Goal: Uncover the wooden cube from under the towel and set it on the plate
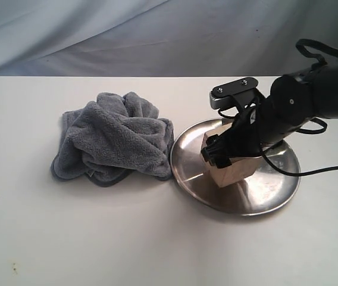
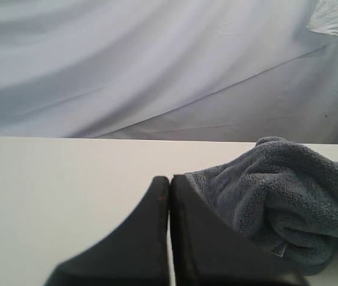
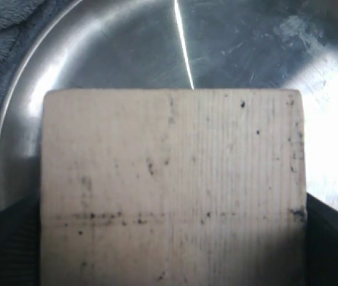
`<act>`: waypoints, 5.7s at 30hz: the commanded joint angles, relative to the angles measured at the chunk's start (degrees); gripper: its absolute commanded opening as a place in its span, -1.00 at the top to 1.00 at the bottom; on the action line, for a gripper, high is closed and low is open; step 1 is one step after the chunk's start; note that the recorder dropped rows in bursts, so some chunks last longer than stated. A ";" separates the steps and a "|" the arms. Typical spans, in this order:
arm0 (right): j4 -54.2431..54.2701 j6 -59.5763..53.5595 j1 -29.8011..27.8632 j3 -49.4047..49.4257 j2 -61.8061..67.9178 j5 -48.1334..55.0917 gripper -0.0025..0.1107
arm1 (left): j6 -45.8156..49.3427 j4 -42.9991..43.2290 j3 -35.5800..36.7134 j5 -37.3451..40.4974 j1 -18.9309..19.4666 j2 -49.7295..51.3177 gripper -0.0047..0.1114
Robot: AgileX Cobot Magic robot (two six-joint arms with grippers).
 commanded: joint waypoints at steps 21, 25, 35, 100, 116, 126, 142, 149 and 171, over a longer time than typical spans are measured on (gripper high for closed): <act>-1.19 0.43 -0.30 0.15 1.11 -4.51 -0.86 | -0.13 0.04 0.25 -0.23 -0.05 -0.09 0.89; -1.19 0.43 -0.30 0.15 1.11 -4.51 -0.90 | -0.13 0.04 0.25 -0.23 -0.05 -0.09 0.89; -1.19 0.46 -0.30 0.15 0.89 -4.65 -0.90 | -0.11 0.04 0.25 -0.23 -0.05 -0.09 0.89; -5.04 -1.25 -19.36 26.29 -55.33 -40.44 0.96 | -0.07 0.04 0.25 -0.23 -0.05 -0.09 0.89; -4.36 -1.25 -21.76 39.02 -84.68 -32.03 0.96 | -0.17 0.04 0.25 -0.23 -0.05 -0.09 0.89; -4.36 -1.25 -21.50 39.02 -95.82 -20.03 0.96 | -0.04 0.04 0.25 -0.23 -0.05 -0.09 0.89; -4.57 -1.25 -21.38 39.02 -105.30 -13.54 0.96 | -0.14 0.04 0.25 -0.23 -0.05 -0.09 0.89; -4.34 -1.25 -17.13 39.02 -105.30 -10.92 0.96 | -0.14 0.04 0.25 -0.23 -0.05 -0.09 0.89; -3.60 -4.01 -15.47 50.71 -105.30 -11.75 0.96 | -0.03 0.04 0.25 -0.23 -0.05 -0.09 0.89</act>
